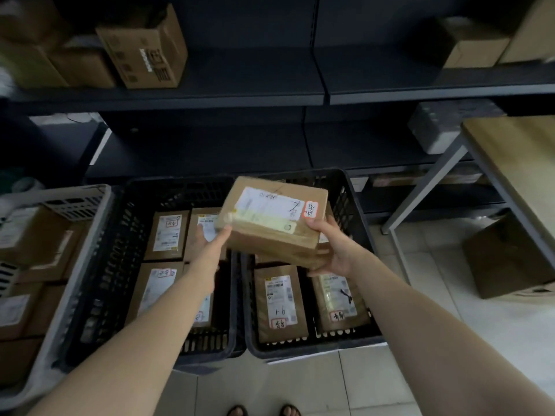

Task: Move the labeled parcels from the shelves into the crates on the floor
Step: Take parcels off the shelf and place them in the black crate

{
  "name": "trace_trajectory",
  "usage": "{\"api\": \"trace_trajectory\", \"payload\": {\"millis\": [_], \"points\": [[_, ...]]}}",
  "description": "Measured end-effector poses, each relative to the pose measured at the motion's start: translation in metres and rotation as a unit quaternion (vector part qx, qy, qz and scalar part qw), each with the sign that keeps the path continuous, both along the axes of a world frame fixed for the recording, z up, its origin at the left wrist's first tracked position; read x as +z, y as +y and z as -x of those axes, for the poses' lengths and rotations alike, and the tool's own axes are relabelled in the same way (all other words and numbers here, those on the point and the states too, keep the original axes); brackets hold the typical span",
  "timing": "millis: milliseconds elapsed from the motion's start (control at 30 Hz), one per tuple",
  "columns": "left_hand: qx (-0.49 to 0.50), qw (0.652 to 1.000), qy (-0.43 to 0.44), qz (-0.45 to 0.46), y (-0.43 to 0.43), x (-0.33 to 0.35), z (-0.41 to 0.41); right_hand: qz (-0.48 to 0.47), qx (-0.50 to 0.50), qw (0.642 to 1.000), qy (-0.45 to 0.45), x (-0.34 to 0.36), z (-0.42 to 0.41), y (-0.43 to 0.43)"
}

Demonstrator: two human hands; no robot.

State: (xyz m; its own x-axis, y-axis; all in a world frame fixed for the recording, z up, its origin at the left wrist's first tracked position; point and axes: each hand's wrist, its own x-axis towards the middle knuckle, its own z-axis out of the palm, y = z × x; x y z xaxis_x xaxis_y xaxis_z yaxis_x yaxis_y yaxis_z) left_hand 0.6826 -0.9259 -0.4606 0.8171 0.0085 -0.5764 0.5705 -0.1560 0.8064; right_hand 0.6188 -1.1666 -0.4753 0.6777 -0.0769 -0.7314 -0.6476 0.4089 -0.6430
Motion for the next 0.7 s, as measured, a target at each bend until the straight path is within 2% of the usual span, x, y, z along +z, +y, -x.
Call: {"api": "trace_trajectory", "payload": {"millis": [100, 167, 267, 367, 467, 533, 600, 700], "points": [[-0.049, 0.987, 0.089, 0.123, -0.017, 0.003, 0.01, -0.083, -0.012, 0.995, -0.052, 0.003, -0.004, 0.028], [-0.085, 0.973, 0.097, 0.193, -0.026, 0.004, 0.012, -0.119, -0.024, 0.989, -0.082, 0.007, -0.009, 0.048], [-0.084, 0.957, 0.072, 0.268, -0.031, 0.002, 0.008, -0.12, -0.031, 0.986, -0.112, 0.009, -0.016, 0.066], [-0.036, 0.964, 0.043, 0.259, -0.026, 0.004, 0.006, -0.098, 0.0, 0.989, -0.113, 0.006, -0.021, 0.07], [-0.009, 0.978, 0.013, 0.206, -0.009, 0.011, 0.0, -0.024, -0.011, 0.995, -0.1, 0.006, -0.03, 0.066], [0.003, 0.984, 0.031, 0.174, 0.012, 0.015, -0.004, 0.043, -0.001, 0.996, -0.083, 0.004, -0.038, 0.062], [0.002, 0.986, 0.068, 0.154, 0.037, 0.018, -0.005, 0.069, 0.073, 0.992, -0.075, 0.006, -0.044, 0.066], [-0.005, 0.984, 0.123, 0.132, 0.075, 0.022, -0.007, 0.021, 0.173, 0.983, -0.049, 0.013, -0.054, 0.094]]}}
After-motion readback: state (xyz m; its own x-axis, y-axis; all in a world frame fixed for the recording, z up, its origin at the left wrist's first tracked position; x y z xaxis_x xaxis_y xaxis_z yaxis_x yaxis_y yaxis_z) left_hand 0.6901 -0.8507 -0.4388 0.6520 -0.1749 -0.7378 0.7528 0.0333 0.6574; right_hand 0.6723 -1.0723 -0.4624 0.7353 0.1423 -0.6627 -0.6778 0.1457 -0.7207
